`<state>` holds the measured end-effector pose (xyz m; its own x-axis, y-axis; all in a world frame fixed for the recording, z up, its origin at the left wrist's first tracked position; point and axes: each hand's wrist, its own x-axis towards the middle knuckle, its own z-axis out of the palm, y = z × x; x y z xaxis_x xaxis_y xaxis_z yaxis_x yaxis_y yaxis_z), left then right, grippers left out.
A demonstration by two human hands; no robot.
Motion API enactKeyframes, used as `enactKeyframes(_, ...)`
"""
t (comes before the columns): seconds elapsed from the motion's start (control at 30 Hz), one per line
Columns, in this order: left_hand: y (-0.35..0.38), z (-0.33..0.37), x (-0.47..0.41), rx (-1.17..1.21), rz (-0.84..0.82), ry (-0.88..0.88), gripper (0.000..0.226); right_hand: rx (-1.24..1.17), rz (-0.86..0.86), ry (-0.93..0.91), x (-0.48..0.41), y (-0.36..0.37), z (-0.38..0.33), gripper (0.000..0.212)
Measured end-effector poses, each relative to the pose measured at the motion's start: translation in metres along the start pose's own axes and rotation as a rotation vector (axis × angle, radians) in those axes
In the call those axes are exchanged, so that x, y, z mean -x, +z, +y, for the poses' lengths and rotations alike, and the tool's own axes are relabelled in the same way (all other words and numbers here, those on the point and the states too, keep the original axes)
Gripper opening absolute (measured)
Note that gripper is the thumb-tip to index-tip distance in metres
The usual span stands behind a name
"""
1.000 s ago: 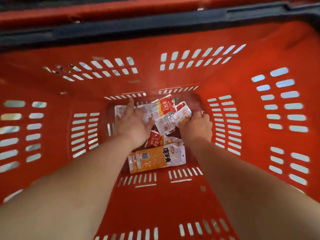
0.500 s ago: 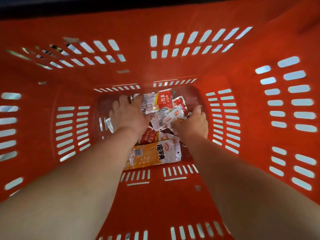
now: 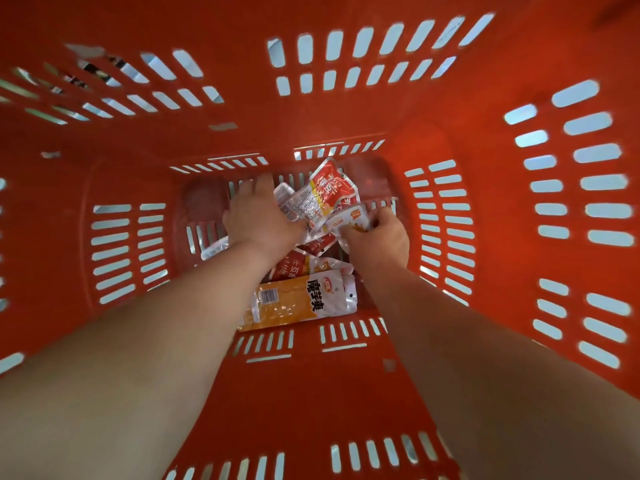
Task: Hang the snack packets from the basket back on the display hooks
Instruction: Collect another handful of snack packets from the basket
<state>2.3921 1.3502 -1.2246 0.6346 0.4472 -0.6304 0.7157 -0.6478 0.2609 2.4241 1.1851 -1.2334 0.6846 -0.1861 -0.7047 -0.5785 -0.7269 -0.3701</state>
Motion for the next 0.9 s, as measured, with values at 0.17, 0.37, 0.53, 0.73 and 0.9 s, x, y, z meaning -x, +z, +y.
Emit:
enactKeyframes(0.17, -0.021, 0.001, 0.01, 0.308, -0.113, -0.101, 0.043, -0.444, -0.149, 0.108, 0.01, -0.015, -0.014, 0.016)
enactKeyframes(0.37, -0.032, -0.014, 0.028, 0.628, -0.201, -0.124, 0.031, -0.666, -0.25, 0.261, 0.024, -0.032, -0.036, 0.015)
enactKeyframes(0.53, -0.045, -0.026, 0.042, 0.702, -0.316, -0.203, 0.039, -0.756, -0.306, 0.288, 0.031, -0.042, -0.042, 0.016)
enactKeyframes(0.73, -0.049, -0.057, 0.051, 0.437, -0.222, -0.252, 0.034, -0.591, -0.179, 0.234, 0.034, -0.054, -0.035, 0.034)
enactKeyframes(0.9, -0.046, -0.074, 0.044, 0.091, -0.308, -0.2, 0.024, -0.195, -0.38, -0.057, 0.034, -0.057, -0.032, 0.026)
